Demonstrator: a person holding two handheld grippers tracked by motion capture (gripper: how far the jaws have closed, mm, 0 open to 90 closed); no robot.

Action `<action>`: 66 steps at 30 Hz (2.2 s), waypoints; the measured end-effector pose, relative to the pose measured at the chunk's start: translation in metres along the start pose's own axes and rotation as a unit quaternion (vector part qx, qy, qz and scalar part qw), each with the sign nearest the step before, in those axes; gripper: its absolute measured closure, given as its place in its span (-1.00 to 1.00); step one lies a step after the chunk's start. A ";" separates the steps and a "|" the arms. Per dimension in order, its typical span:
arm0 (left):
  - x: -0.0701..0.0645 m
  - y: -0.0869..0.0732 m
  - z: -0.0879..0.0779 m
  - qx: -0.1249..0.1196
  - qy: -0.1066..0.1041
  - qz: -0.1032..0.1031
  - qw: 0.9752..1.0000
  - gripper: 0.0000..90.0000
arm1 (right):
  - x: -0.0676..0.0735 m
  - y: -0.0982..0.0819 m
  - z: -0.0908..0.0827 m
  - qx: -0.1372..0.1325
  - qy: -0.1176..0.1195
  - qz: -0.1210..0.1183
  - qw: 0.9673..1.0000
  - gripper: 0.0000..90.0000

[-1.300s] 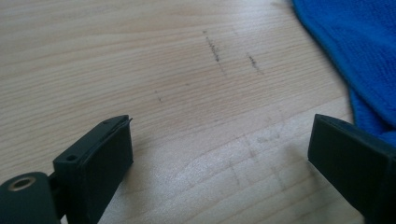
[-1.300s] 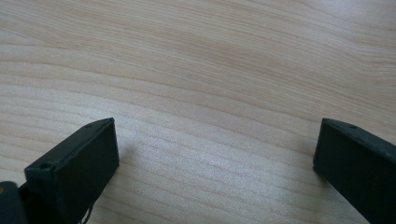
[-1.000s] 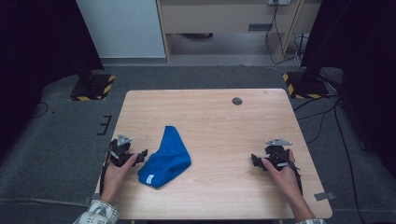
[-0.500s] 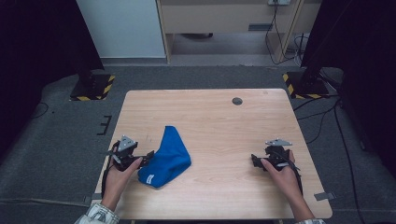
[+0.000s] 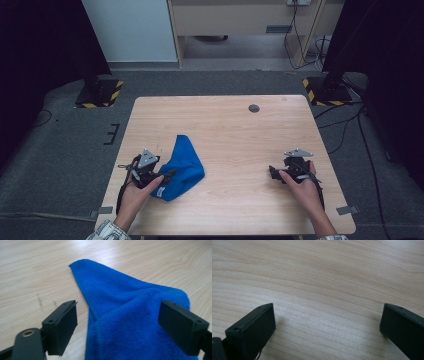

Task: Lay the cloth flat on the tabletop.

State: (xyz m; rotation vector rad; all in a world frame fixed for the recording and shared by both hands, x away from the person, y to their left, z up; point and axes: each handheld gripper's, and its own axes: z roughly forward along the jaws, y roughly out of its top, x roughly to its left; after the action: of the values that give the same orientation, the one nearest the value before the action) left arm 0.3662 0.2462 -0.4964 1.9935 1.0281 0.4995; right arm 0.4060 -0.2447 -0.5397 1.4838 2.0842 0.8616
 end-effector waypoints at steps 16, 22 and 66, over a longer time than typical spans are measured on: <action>0.000 -0.004 0.029 0.062 -0.018 0.000 0.998 -0.21 | 0.000 0.000 0.000 0.000 0.000 0.000 1.000 -0.99; 0.005 -0.003 0.033 0.071 -0.034 -0.003 0.997 0.38 | 0.000 0.000 0.000 0.000 0.000 0.000 1.000 -0.99; -0.096 0.063 0.099 0.065 -0.155 0.108 0.980 0.86 | -0.001 0.001 -0.001 0.004 0.003 -0.006 1.000 -0.95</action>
State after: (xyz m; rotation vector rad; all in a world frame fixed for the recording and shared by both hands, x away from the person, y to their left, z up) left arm 0.4046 0.0999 -0.5016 2.2280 0.6712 0.2271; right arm 0.4063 -0.2459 -0.5387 1.4731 2.1015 0.8553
